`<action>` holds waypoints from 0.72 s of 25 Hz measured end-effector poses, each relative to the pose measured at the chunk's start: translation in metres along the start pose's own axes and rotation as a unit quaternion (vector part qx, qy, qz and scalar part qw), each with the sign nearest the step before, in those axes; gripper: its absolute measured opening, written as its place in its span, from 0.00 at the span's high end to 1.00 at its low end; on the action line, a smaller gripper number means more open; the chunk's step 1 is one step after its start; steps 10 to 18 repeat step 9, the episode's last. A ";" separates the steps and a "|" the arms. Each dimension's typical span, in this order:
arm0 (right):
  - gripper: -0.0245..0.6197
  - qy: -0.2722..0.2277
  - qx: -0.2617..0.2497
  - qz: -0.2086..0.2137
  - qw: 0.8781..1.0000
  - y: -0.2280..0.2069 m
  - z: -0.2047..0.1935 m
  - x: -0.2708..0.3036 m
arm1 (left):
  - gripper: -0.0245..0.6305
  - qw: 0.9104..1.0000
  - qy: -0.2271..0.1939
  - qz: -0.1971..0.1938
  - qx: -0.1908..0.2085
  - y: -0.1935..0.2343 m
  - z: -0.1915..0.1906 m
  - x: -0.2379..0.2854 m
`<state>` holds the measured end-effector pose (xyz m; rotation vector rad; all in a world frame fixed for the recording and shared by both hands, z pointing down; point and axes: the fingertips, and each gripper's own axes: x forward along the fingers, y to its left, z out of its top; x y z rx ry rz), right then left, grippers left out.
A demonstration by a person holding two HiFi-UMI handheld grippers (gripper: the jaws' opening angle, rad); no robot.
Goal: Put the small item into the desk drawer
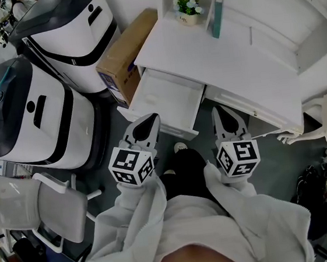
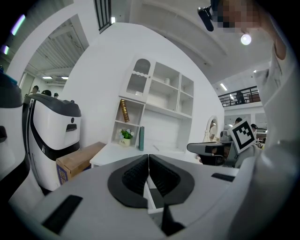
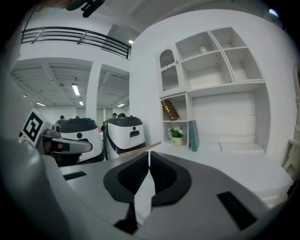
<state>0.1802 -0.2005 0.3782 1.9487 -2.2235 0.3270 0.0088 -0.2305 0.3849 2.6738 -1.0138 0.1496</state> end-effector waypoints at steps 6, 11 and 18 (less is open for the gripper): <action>0.90 0.004 -0.005 0.002 1.000 0.000 0.000 0.004 | 0.94 1.000 0.001 0.002 -0.003 0.002 0.000 0.004; 0.90 0.008 -0.007 0.001 1.000 -0.002 -0.001 0.006 | 0.94 1.000 0.002 0.003 -0.004 0.003 -0.001 0.006; 0.90 0.008 -0.007 0.001 1.000 -0.002 -0.001 0.006 | 0.94 1.000 0.002 0.003 -0.004 0.003 -0.001 0.006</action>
